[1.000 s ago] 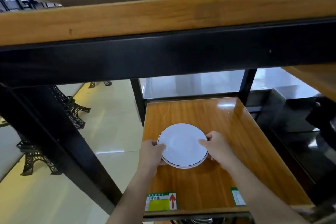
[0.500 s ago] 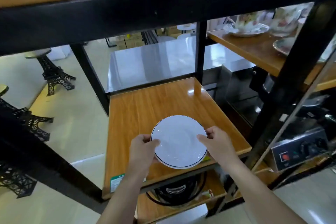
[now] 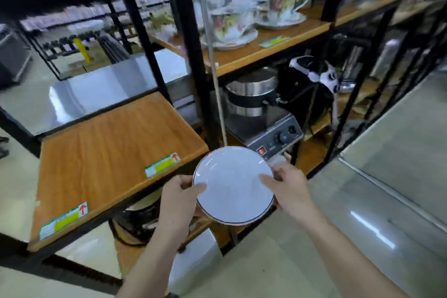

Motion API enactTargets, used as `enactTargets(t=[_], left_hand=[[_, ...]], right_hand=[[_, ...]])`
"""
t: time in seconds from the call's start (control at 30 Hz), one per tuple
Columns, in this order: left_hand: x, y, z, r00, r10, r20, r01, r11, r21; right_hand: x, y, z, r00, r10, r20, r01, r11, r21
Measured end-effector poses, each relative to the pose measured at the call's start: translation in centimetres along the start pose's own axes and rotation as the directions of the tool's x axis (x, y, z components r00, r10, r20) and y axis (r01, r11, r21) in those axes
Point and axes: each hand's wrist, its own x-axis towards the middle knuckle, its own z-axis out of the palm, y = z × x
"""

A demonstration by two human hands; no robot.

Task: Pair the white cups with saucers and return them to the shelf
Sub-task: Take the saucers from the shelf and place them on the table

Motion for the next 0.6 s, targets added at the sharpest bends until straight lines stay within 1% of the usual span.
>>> enactTargets(t=[0.07,0.13,0.2,0.3,0.47,0.53,0.6], left_hand=[[-2.1,0.0,3.7,0.999,0.021,0.038,-0.022,0.999,0.031],[-4.2,-0.1,7.3,0.994,0.052,0.097,-0.058,0.997,0.057],[-6.3,-0.3,11.1,0.982,0.071,0.176,-0.079,0.996,0.041],[-9.4,-0.3,16.6,0.947,0.082,0.311,-0.095,0.995,0.025],[-14.2,-0.1,25.5,0.823,0.121,0.554,-0.171,0.985,0.038],[-16.1,0.0,29.1,0.756,0.125,0.642,-0.192,0.981,0.035],[-18.1,0.3,32.6,0.682,0.118,0.722,-0.211,0.977,0.039]], right_hand=[[-1.6,1.9,-3.9,0.998,0.036,-0.058,-0.033,0.999,0.038],[-3.6,3.5,-8.0,0.99,0.101,-0.098,-0.089,0.989,0.116],[-5.7,5.1,-12.1,0.979,0.151,-0.14,-0.13,0.98,0.15],[-8.8,7.4,-17.8,0.947,0.195,-0.256,-0.152,0.972,0.18],[-14.1,11.1,-26.1,0.834,0.29,-0.469,-0.187,0.949,0.253],[-16.2,12.5,-29.0,0.785,0.32,-0.531,-0.194,0.94,0.28],[-18.0,13.9,-31.8,0.709,0.361,-0.606,-0.198,0.926,0.321]])
